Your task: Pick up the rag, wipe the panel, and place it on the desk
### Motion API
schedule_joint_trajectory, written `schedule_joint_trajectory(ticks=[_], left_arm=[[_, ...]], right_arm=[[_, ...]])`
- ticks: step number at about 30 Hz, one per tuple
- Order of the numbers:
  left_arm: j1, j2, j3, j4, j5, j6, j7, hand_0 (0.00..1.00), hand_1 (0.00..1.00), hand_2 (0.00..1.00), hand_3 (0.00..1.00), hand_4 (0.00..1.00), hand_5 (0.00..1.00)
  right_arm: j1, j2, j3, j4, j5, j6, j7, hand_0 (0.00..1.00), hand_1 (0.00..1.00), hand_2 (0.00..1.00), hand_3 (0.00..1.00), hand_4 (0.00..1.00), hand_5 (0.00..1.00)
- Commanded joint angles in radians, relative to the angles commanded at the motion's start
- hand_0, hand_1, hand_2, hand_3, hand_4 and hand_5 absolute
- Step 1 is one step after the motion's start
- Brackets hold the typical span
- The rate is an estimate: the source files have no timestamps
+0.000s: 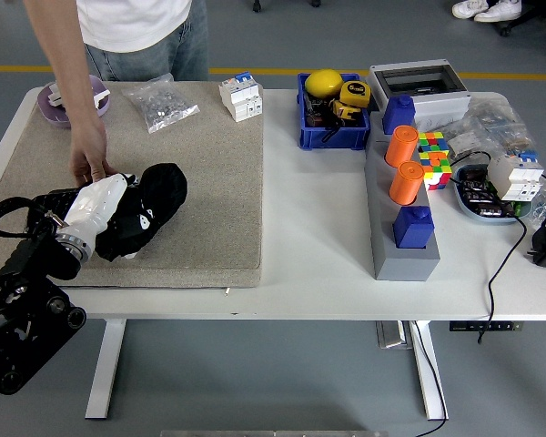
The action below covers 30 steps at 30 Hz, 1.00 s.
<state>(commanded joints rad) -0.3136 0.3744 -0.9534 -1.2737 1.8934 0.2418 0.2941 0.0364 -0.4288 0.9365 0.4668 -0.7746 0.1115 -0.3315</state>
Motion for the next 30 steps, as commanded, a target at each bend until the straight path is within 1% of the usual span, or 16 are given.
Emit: schedule_joint_trajectory(ticks=[5,10,14,23,30], left_arm=[[0.014,0.008,-0.030,0.023,-0.001,0.004,-0.003,0.181,0.110,0.531,0.442,0.083,0.002],[0.028,0.017,-0.064,0.061,-0.001,0.008,-0.007,0.181,0.110,0.531,0.442,0.083,0.002],[0.046,0.030,-0.100,0.090,0.007,0.010,-0.008,0.181,0.110,0.530,0.442,0.083,0.002],[0.074,0.059,-0.165,0.113,0.025,0.013,-0.006,0.181,0.110,0.529,0.442,0.082,0.002],[0.094,0.079,-0.202,0.127,0.039,0.015,-0.005,0.182,0.110,0.530,0.442,0.083,0.002]], right_arm=[[-0.003,0.000,0.002,0.000,0.000,0.000,0.000,0.733,0.555,0.716,0.751,0.998,0.604],[-0.003,-0.001,0.002,0.001,0.000,0.000,0.000,0.733,0.555,0.716,0.751,0.998,0.604],[-0.004,0.000,0.005,0.001,-0.001,0.000,0.000,0.734,0.553,0.717,0.751,0.998,0.604],[-0.004,0.000,0.010,0.002,-0.001,0.000,0.000,0.733,0.551,0.716,0.751,0.998,0.604],[-0.006,0.000,0.015,0.006,-0.006,0.000,0.000,0.733,0.552,0.716,0.751,0.998,0.603]])
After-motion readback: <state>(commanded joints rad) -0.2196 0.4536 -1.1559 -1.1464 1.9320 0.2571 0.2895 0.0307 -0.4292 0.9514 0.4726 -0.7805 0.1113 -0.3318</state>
